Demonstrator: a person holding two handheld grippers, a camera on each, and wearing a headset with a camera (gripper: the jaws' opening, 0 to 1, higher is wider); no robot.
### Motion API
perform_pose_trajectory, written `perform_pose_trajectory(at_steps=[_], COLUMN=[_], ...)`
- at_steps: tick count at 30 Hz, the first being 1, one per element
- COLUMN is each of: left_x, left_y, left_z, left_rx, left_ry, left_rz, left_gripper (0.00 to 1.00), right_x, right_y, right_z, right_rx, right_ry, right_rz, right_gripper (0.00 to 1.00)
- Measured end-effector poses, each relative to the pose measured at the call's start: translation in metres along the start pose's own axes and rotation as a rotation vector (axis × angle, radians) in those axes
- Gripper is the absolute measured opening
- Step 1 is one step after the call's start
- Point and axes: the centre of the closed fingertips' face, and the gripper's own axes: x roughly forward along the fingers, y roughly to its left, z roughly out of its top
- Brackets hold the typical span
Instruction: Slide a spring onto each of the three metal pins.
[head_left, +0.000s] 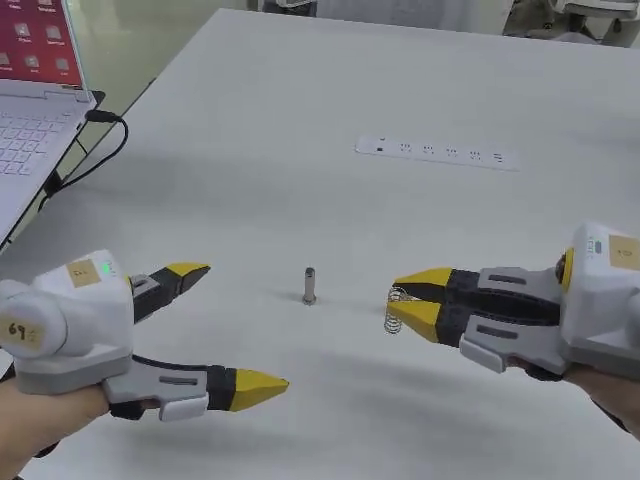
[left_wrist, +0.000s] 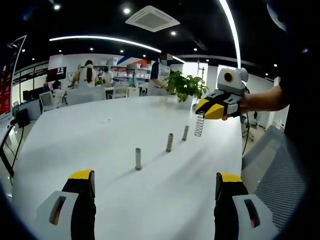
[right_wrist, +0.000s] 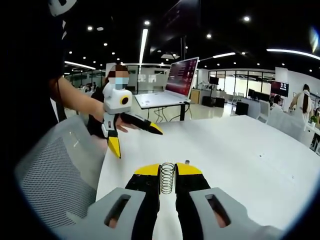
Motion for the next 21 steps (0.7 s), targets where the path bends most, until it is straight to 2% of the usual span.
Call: perform_pose_trajectory(at_steps=[14, 21], left_x=[-0.009, -0.015], left_y=[0.006, 0.009], left_z=[-0.006, -0.007], left_rx=[-0.006, -0.012], left_ry=[0.011, 0.009], left_rz=[0.019, 0.031], left_gripper=[0.98, 0.98], right_x=[0.000, 0.010], right_y=[-0.005, -0.009], right_z=[-0.006, -0.005], right_rx=[0.009, 0.009], right_ry=[0.012, 0.013], right_rz=[-0.027, -0.024], right_gripper=[0.08, 0.08])
